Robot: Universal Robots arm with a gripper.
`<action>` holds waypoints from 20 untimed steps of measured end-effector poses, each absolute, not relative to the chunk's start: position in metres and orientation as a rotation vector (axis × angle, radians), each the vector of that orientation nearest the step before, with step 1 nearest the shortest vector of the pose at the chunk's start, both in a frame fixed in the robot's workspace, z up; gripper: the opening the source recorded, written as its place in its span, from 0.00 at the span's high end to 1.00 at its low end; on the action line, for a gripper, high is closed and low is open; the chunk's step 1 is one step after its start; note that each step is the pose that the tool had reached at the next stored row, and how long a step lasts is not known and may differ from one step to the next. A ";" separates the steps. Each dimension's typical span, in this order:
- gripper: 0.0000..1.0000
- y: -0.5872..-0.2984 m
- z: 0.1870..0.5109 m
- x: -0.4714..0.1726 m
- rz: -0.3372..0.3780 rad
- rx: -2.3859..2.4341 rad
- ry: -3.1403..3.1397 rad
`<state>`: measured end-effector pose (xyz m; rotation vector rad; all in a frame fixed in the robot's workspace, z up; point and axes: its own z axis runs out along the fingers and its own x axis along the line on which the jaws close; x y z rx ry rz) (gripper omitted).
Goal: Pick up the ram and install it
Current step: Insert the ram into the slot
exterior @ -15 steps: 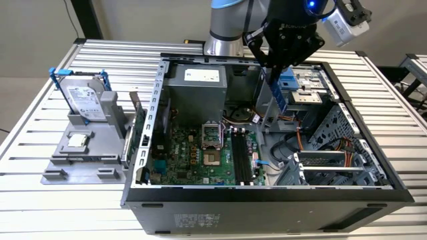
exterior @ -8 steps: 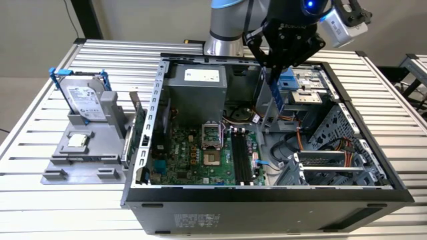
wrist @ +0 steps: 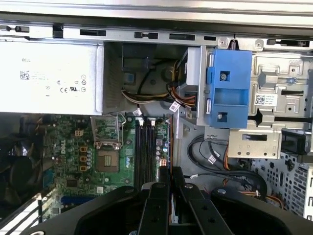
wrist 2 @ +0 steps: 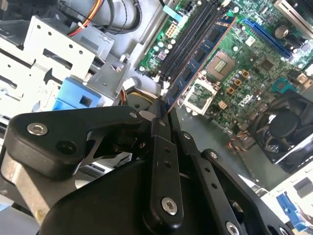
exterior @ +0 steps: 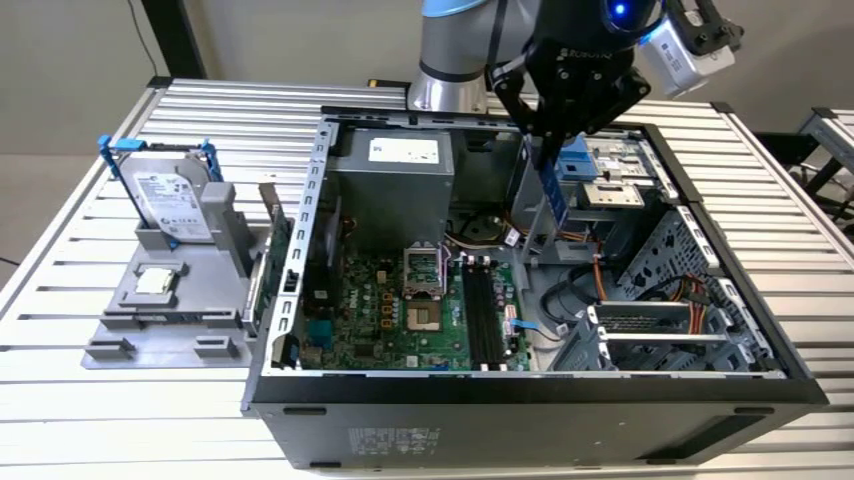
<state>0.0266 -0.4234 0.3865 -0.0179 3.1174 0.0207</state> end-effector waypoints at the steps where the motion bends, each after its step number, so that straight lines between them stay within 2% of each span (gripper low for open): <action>1: 1.00 -0.423 0.386 0.027 0.021 -0.018 3.117; 20: 1.00 -0.423 0.360 0.043 0.019 -0.003 3.117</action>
